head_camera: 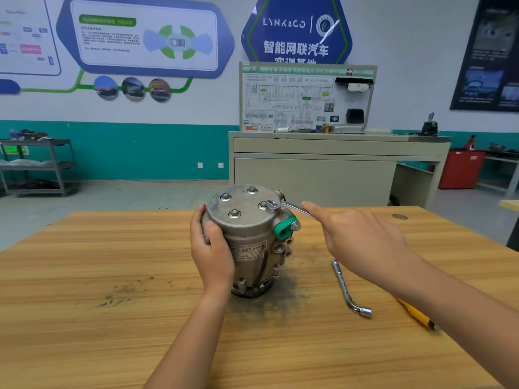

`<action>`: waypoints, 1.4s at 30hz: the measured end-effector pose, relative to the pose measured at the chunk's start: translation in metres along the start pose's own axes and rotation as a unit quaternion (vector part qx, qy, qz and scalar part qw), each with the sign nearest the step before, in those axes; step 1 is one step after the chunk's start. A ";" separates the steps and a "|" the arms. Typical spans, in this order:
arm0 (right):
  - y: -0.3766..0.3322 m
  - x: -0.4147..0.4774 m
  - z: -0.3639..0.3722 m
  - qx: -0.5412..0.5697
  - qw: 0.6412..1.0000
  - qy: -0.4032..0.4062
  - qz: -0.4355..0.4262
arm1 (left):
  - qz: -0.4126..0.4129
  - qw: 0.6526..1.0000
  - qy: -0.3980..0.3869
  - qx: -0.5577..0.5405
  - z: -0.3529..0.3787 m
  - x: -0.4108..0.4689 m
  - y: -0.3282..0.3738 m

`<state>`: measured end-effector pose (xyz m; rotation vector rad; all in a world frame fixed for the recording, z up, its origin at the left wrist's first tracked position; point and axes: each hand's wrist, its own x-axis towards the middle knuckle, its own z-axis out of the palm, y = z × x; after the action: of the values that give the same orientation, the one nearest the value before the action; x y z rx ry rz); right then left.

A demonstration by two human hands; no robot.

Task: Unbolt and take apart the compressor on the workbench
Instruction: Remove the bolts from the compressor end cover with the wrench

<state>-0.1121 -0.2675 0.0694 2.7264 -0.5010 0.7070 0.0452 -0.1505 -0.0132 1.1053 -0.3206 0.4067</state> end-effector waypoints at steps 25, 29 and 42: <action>0.031 0.018 0.038 -0.081 0.977 0.194 -0.032 | 0.053 0.993 -0.088 0.052 0.007 0.002 -0.001; 0.031 0.067 0.051 -0.101 0.976 0.186 -0.044 | 0.070 0.993 -0.086 0.049 0.009 0.007 -0.003; 0.047 0.060 0.028 0.184 0.961 0.192 0.082 | 0.070 0.994 -0.085 0.013 0.014 0.012 -0.004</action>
<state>-0.0697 -0.3350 0.0855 2.7825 -0.5488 1.4679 0.0571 -0.1633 -0.0054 1.1491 -0.5457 0.4421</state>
